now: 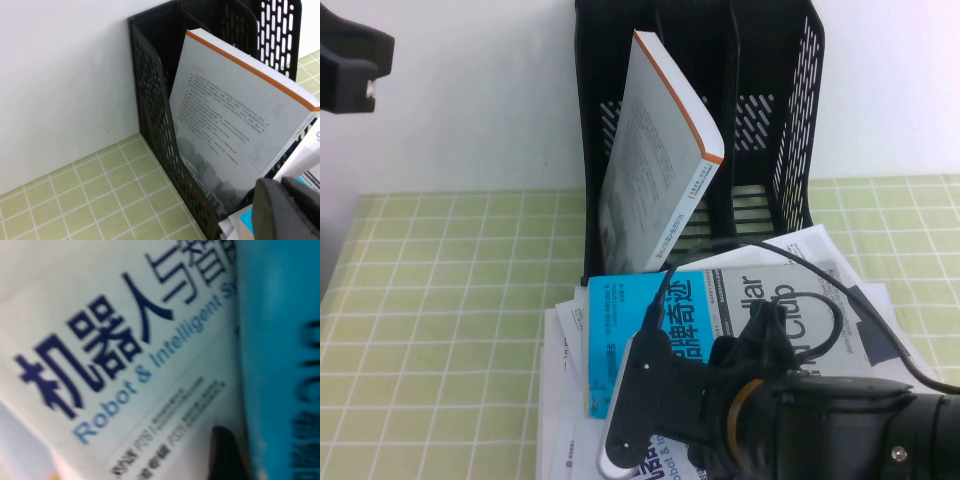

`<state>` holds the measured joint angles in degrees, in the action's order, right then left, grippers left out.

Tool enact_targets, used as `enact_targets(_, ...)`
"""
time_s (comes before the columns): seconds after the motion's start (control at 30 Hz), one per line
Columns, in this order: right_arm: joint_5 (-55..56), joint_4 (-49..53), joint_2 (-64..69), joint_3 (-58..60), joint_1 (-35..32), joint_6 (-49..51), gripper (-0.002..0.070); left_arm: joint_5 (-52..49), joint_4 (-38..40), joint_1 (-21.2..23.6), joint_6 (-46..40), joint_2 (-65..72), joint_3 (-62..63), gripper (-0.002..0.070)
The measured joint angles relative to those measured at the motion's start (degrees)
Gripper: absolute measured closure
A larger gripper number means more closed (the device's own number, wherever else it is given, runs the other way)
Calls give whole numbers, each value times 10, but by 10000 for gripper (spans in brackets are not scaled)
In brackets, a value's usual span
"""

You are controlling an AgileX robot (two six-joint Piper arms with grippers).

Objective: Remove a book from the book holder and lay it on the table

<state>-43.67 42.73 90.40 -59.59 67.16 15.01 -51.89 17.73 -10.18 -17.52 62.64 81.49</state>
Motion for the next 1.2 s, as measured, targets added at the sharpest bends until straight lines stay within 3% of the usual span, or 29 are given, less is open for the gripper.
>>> enact_targets(0.13,19,-43,-8,-2,0,-18,257,-4,0,0,0,0,0,678)
enact_targets(0.37,48,-161,-89,-9,23,-173,255,-5,4,0,0,0,0,678)
enact_targets(0.43,48,-171,-123,-21,24,-195,308,-5,11,0,0,-3,0,678)
enact_targets(0.53,42,-171,-178,-44,24,-205,505,-3,23,0,-7,-11,-1,678)
enact_targets(0.63,41,-171,-244,-58,24,-205,626,12,65,0,-28,-32,-27,678)
enact_targets(0.9,54,-177,-386,29,24,-209,675,81,276,0,-226,-143,-230,678)
enact_targets(1.03,111,-184,-431,137,24,-202,676,133,359,0,-248,-217,-357,678)
enact_targets(1.2,180,-181,-488,226,24,-162,677,184,390,0,-255,-294,-489,678)
